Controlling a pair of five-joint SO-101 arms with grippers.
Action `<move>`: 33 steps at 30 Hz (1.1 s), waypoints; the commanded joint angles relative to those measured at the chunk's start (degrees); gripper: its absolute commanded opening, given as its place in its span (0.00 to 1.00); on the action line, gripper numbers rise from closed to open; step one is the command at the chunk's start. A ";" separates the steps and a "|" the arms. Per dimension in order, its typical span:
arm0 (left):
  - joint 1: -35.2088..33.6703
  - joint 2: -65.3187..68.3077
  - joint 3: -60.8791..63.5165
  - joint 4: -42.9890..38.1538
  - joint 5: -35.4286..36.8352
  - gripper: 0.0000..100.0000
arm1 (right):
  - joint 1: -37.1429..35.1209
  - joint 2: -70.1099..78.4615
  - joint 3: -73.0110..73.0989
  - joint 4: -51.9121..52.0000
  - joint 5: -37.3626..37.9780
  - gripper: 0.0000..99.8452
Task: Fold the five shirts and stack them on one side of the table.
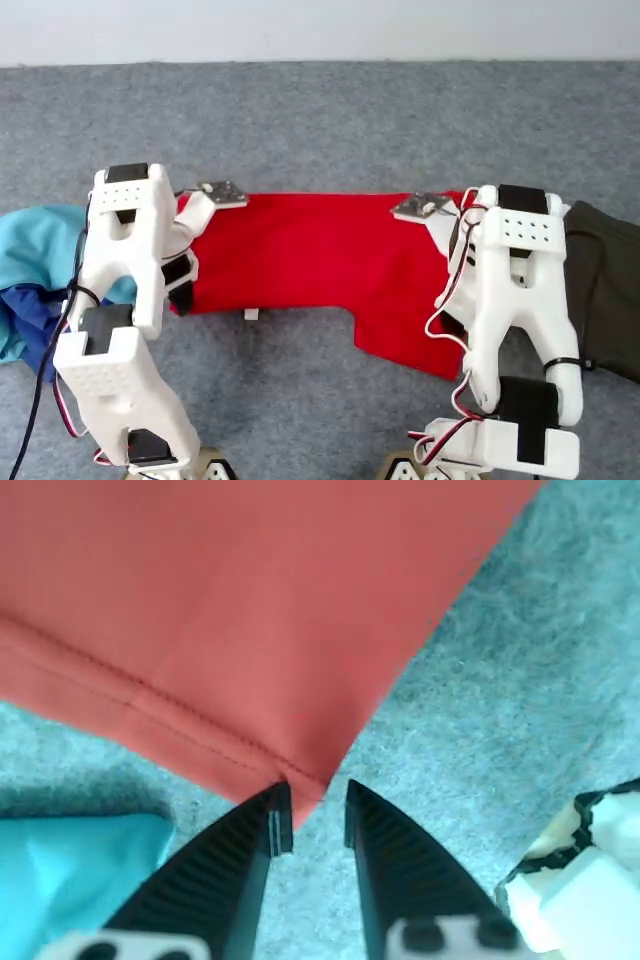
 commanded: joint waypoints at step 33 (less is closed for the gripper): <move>42.29 -38.42 8.13 -20.40 26.37 0.02 | 18.77 -58.15 -4.57 1.54 -14.24 0.01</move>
